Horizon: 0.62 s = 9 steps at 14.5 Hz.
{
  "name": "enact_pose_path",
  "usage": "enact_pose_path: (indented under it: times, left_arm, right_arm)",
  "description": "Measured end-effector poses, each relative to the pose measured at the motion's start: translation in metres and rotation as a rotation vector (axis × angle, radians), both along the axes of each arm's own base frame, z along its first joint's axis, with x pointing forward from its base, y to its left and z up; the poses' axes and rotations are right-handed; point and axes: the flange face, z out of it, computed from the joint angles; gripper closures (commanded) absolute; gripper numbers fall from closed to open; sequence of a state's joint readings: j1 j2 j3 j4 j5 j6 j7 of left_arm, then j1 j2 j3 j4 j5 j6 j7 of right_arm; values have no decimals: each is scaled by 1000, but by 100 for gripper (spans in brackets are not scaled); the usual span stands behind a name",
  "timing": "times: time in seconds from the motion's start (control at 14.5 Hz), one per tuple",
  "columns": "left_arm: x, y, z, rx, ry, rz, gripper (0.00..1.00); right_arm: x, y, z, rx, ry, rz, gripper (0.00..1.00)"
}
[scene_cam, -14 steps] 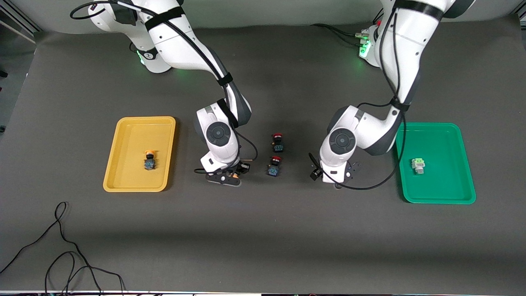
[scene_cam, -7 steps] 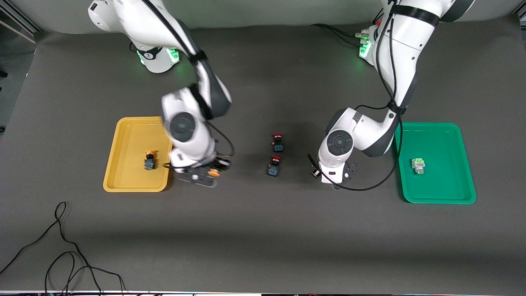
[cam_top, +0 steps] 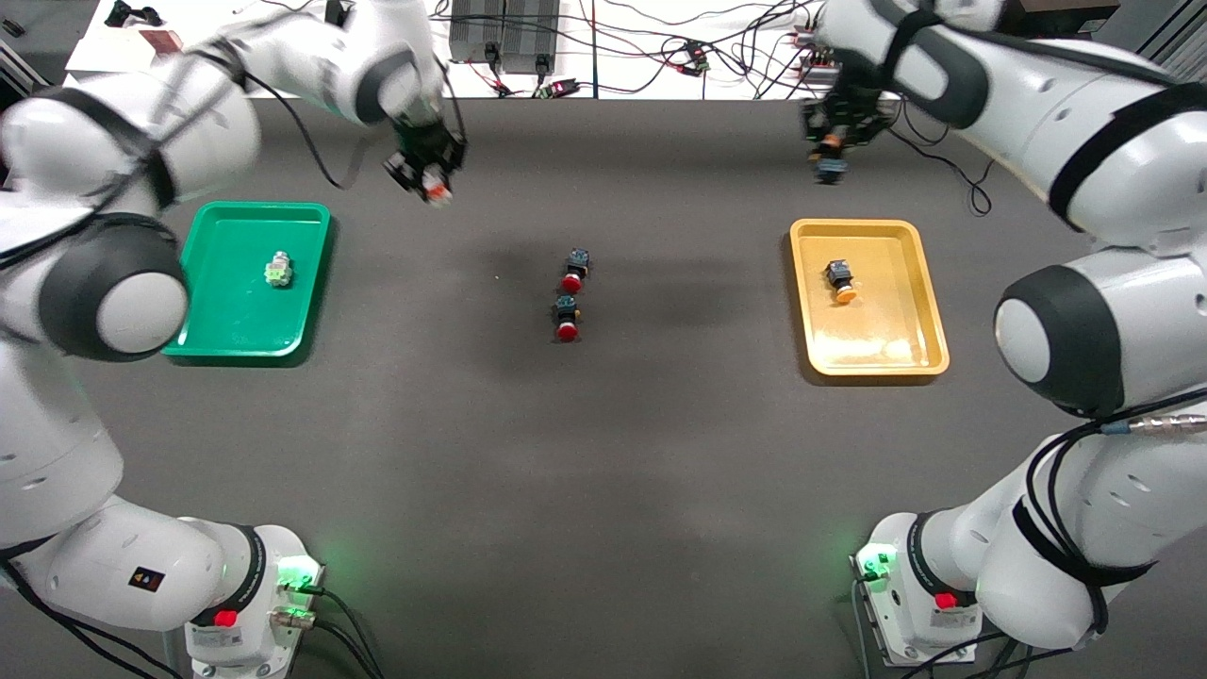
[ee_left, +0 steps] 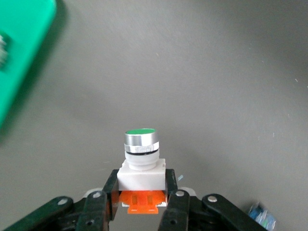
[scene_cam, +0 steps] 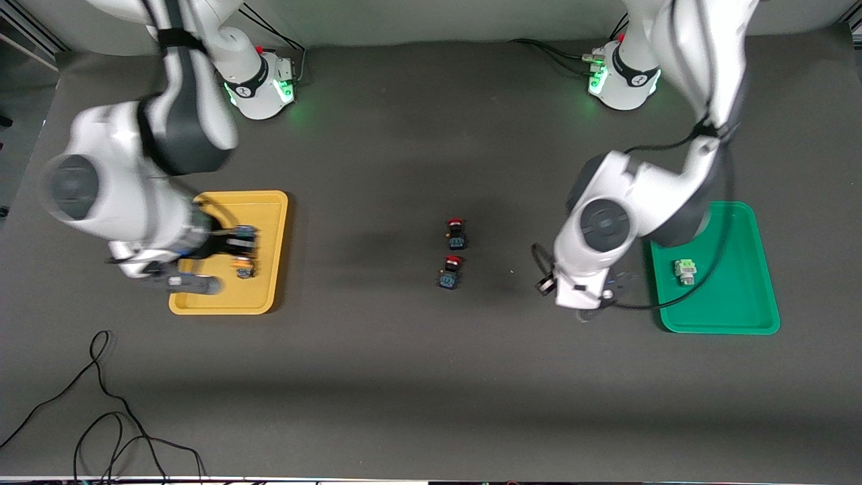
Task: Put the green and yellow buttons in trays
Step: 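Carry the yellow button and the white button over the matching trays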
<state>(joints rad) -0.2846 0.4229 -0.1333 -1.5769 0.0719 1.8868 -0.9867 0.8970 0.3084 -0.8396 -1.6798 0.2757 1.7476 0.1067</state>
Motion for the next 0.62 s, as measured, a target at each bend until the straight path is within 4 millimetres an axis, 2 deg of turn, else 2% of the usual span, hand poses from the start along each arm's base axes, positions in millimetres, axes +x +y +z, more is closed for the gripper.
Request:
enact_pose_path:
  times: [0.07, 0.14, 0.28, 0.48, 0.55, 0.62]
  left_arm:
    - [0, 27, 20, -2, 35, -55, 99]
    - [1, 62, 36, -7, 75, -109, 99]
    - [5, 149, 56, -34, 141, -207, 99]
    - [6, 293, 62, -91, 166, -343, 99]
    - [2, 334, 58, -98, 170, -381, 99]
    - [-2, 365, 54, -101, 166, -412, 99]
  right_arm:
    - [-1, -23, -6, 1, 10, 23, 100]
    - [-3, -41, -17, 2, 15, 45, 100]
    - [-9, -71, -47, -3, 1, 88, 100]
    - [-24, -107, -101, -28, -46, 151, 100]
    - [-32, -116, -120, -43, -67, 169, 100]
    - [-41, -124, -137, -58, -88, 183, 100]
